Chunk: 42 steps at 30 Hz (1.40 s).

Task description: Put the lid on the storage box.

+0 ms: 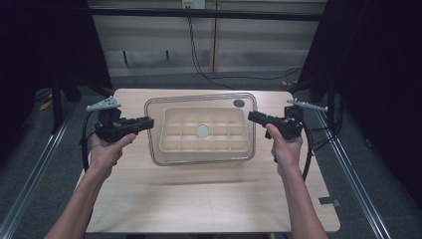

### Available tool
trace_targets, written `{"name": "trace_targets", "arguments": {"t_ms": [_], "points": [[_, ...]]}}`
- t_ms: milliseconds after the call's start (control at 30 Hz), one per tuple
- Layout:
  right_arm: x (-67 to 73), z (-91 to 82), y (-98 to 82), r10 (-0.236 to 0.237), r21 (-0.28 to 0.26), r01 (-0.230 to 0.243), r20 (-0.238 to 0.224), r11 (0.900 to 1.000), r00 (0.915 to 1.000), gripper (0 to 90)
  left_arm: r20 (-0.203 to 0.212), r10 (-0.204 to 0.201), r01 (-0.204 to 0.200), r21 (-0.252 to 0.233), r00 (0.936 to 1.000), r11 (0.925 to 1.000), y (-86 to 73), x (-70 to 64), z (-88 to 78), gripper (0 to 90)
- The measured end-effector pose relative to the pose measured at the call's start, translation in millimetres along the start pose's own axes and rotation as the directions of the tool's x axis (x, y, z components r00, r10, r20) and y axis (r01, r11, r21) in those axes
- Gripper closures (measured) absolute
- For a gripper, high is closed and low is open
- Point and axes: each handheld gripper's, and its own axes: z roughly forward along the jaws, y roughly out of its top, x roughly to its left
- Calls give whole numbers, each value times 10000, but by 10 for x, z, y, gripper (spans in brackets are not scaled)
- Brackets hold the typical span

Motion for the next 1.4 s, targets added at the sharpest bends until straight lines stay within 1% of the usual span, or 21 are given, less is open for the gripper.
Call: {"name": "trace_targets", "arguments": {"t_ms": [33, 100, 167, 267, 400, 533, 600, 667, 833, 867, 967, 1000, 1100, 1167, 1200, 1267, 1333, 1367, 1400], "points": [[-3, 13, 12, -16, 13, 16, -15, 10000, 10000, 723, -8, 34, -34, -2, 10000, 10000, 10, 15, 6, 754], [-10, 33, 31, -3, -3, 3, -13, 10000, 10000, 723, -91, -27, 27, 4, 10000, 10000, 35, 34, 25, 753], [-26, 54, 43, 3, -32, -3, 9, 10000, 10000, 723, -69, -6, 6, 10, 10000, 10000, 59, 62, 44, 752], [-48, 79, 52, 4, -79, -4, 42, 10000, 10000, 723, -91, -78, 78, 67, 9999, 9999, 78, 86, 84, 752], [-123, 140, 59, 218, -46, -218, 89, 9998, 9997, 722, -145, -171, 173, 112, 9997, 9998, 109, 132, 150, 752], [-174, 183, 73, 313, -4, -313, 133, 9995, 9994, 722, -183, -255, 257, 91, 9995, 9996, 131, 168, 205, 751], [-200, 204, 80, 357, -10, -357, 142, 9994, 9993, 722, -139, -433, 435, 100, 9990, 9990, 129, 198, 250, 752], [-229, 222, 80, 410, 35, -411, 227, 9991, 9989, 722, -213, -446, 448, 109, 9988, 9989, 122, 225, 299, 751], [-331, 290, 66, 631, 172, -636, 251, 9978, 9977, 723, -280, -514, 521, 224, 9983, 9984, 142, 282, 384, 747], [-341, 295, 65, 658, 161, -662, 237, 9977, 9976, 723, -269, -595, 600, 178, 9979, 9980, 149, 286, 396, 747], [-367, 313, 67, 679, 164, -683, 227, 9975, 9974, 724, -322, -531, 540, 256, 9981, 9982, 177, 304, 423, 746], [-383, 328, 61, 692, 217, -699, 306, 9973, 9971, 725, -377, -515, 526, 289, 9980, 9982, 193, 309, 435, 744], [-417, 346, 59, 736, 214, -743, 315, 9970, 9968, 724, -365, -509, 519, 267, 9980, 9983, 207, 314, 457, 742], [-423, 347, 60, 772, 243, -780, 327, 9967, 9965, 724, -345, -545, 554, 257, 9979, 9981, 215, 323, 475, 740], [-430, 352, 60, 791, 257, -800, 348, 9965, 9963, 725, -380, -532, 545, 328, 9979, 9980, 218, 337, 486, 738], [-441, 362, 61, 870, 305, -880, 330, 9957, 9957, 726, -385, -646, 657, 283, 9972, 9974, 216, 349, 506, 735], [-453, 380, 62, 870, 300, -881, 363, 9957, 9955, 726, -394, -631, 645, 356, 9972, 9973, 213, 372, 518, 732], [-463, 391, 63, 872, 335, -884, 358, 9955, 9955, 726, -409, -729, 743, 321, 9965, 9967, 210, 373, 528, 731], [-471, 405, 72, 862, 408, -878, 395, 9953, 9955, 725, -444, -678, 697, 413, 9967, 9967, 206, 386, 536, 729]]}}
